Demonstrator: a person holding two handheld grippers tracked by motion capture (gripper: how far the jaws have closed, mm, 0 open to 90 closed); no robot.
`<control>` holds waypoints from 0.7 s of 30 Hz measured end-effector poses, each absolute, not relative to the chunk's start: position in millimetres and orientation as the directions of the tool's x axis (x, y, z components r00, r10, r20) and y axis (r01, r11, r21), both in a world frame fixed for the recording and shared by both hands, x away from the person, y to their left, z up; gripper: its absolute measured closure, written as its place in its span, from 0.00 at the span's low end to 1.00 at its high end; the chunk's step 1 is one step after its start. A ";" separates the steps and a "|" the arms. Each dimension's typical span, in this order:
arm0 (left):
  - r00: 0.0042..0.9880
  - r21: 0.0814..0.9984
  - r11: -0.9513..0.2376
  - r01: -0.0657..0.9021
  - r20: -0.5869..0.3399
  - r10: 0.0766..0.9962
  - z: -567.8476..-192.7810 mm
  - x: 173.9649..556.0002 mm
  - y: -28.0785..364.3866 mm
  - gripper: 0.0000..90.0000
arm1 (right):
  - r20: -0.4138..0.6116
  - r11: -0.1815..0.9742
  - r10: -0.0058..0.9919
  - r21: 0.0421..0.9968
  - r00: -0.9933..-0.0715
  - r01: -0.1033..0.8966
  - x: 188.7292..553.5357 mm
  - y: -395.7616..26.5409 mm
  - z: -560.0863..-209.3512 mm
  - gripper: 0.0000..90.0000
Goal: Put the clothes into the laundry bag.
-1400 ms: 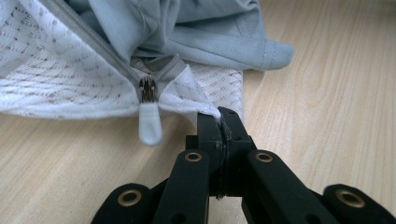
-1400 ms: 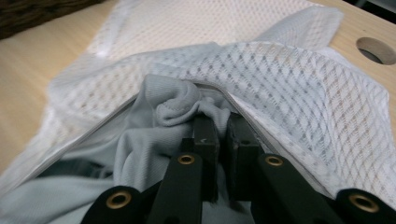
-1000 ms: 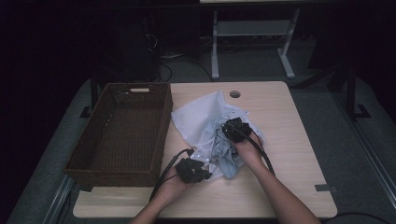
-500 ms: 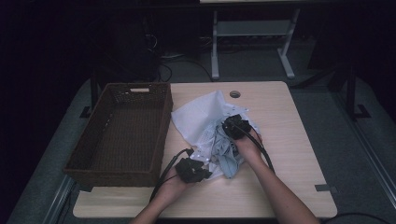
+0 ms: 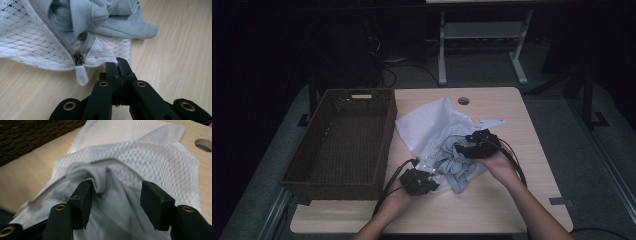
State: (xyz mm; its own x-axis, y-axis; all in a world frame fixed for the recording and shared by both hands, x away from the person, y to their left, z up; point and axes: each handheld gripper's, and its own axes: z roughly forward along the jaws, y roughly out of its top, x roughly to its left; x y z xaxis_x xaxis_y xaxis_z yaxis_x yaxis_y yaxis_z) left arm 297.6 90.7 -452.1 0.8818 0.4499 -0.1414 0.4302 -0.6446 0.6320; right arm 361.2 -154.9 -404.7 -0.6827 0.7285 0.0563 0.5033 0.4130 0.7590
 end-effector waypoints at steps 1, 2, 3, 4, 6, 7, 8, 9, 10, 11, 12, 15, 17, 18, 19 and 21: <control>0.882 0.633 -0.645 0.429 -0.140 0.450 -452.1 297.7 90.8 0.99 | 0.062 0.414 0.724 0.758 -0.687 0.505 356.2 -157.7 -403.1 0.45; 0.881 0.633 -0.643 0.430 -0.141 0.451 -452.2 297.7 90.8 0.99 | 0.067 0.412 0.721 0.759 -0.690 0.504 352.8 -159.9 -402.0 0.44; 0.881 0.633 -0.643 0.430 -0.140 0.451 -452.2 297.7 90.9 0.99 | 0.073 0.408 0.718 0.761 -0.692 0.504 347.7 -162.5 -400.6 0.43; 0.881 0.633 -0.643 0.430 -0.140 0.451 -452.2 297.7 90.9 0.99 | 0.073 0.408 0.718 0.761 -0.692 0.504 347.7 -162.5 -400.6 0.43; 0.882 0.634 -0.643 0.430 -0.140 0.451 -451.9 297.6 91.4 0.99 | 0.081 0.416 0.707 0.755 -0.702 0.506 329.8 -168.1 -398.8 0.41; 0.880 0.635 -0.641 0.431 -0.141 0.453 -451.9 297.4 91.4 0.99 | 0.085 0.420 0.702 0.752 -0.707 0.508 324.0 -169.3 -399.8 0.41; 0.880 0.636 -0.640 0.432 -0.142 0.453 -451.8 297.4 91.5 0.99 | 0.088 0.426 0.697 0.748 -0.711 0.510 318.5 -170.2 -401.7 0.41; 0.879 0.635 -0.639 0.434 -0.143 0.454 -451.8 297.3 91.5 0.99 | 0.091 0.432 0.694 0.741 -0.714 0.514 314.7 -170.4 -403.4 0.40; 0.879 0.635 -0.639 0.434 -0.143 0.454 -451.8 297.3 91.5 0.99 | 0.091 0.432 0.694 0.741 -0.714 0.514 314.7 -170.4 -403.4 0.40; 0.879 0.636 -0.639 0.433 -0.142 0.455 -451.5 297.2 91.6 0.99 | 0.102 0.448 0.681 0.725 -0.725 0.523 303.9 -170.2 -409.9 0.40; 0.880 0.634 -0.641 0.433 -0.141 0.454 -451.4 297.1 91.5 0.99 | 0.104 0.457 0.677 0.716 -0.729 0.527 300.7 -169.6 -412.2 0.40; 0.879 0.635 -0.639 0.434 -0.144 0.455 -451.6 297.0 90.9 0.99 | 0.106 0.494 0.656 0.688 -0.747 0.531 291.0 -164.3 -424.1 0.40; 0.880 0.637 -0.639 0.432 -0.142 0.454 -451.4 297.0 90.6 0.99 | 0.092 0.529 0.644 0.663 -0.759 0.529 287.9 -156.7 -433.0 0.40; 0.880 0.637 -0.639 0.432 -0.142 0.454 -451.4 297.0 90.6 0.99 | 0.079 0.551 0.639 0.647 -0.765 0.527 287.8 -151.2 -438.4 0.40; 0.880 0.638 -0.638 0.431 -0.141 0.454 -451.0 296.9 90.5 0.99 | 0.064 0.570 0.636 0.633 -0.769 0.524 287.7 -146.5 -442.7 0.40; 0.880 0.639 -0.638 0.430 -0.140 0.453 -450.6 296.9 90.8 0.99 | 0.024 0.608 0.630 0.606 -0.776 0.512 287.5 -139.4 -449.0 0.42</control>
State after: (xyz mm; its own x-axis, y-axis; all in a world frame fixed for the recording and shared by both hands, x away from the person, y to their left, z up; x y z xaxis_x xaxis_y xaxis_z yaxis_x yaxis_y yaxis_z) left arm 296.9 90.8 -450.6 0.8803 0.4532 -0.1402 0.4301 -0.6377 0.6391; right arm 287.5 -139.4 -449.0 -0.7761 0.6301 0.0237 0.5123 0.6083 0.6063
